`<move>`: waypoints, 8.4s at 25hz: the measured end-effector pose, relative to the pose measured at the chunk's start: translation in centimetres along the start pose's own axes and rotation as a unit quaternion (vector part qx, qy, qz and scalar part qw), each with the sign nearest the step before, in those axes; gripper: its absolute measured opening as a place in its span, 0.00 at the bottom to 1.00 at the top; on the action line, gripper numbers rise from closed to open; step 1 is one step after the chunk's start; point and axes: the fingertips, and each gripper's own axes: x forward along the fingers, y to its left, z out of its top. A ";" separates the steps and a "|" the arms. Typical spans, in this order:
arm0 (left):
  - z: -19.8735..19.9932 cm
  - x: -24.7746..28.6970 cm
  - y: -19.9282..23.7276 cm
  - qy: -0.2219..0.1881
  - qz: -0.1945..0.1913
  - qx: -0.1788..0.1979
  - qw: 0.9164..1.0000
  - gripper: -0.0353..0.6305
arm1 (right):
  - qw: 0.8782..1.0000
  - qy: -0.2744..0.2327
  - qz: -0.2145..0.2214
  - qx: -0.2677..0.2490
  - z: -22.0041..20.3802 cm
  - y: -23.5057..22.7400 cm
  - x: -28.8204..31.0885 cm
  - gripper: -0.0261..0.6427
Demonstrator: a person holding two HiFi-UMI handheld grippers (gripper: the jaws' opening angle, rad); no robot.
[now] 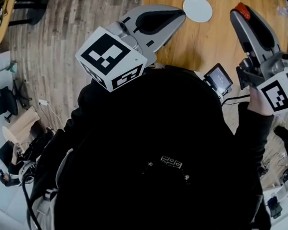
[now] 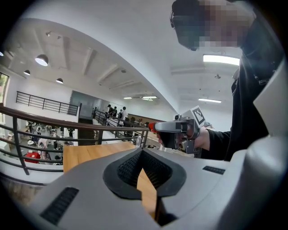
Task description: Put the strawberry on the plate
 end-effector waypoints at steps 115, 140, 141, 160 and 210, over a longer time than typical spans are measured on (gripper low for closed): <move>-2.5 -8.7 1.6 0.057 0.101 -0.055 0.992 0.05 | 0.911 0.390 -0.117 0.065 -30.6 -19.3 1.7 0.26; -4.5 -11.4 1.0 0.040 0.146 -0.096 0.984 0.05 | 0.868 0.470 -0.164 -0.004 -34.8 -22.0 2.0 0.26; -4.6 -11.6 0.9 0.039 0.148 -0.098 0.983 0.05 | 0.867 0.470 -0.164 -0.004 -34.9 -22.0 2.1 0.26; -6.8 -11.9 1.2 0.038 0.154 -0.108 0.981 0.05 | 0.879 0.452 -0.148 0.037 -36.1 -21.7 5.4 0.31; -4.6 5.6 -0.8 0.010 -0.072 0.002 0.997 0.05 | 1.000 -0.010 0.000 -0.028 -10.1 -3.3 -5.0 0.07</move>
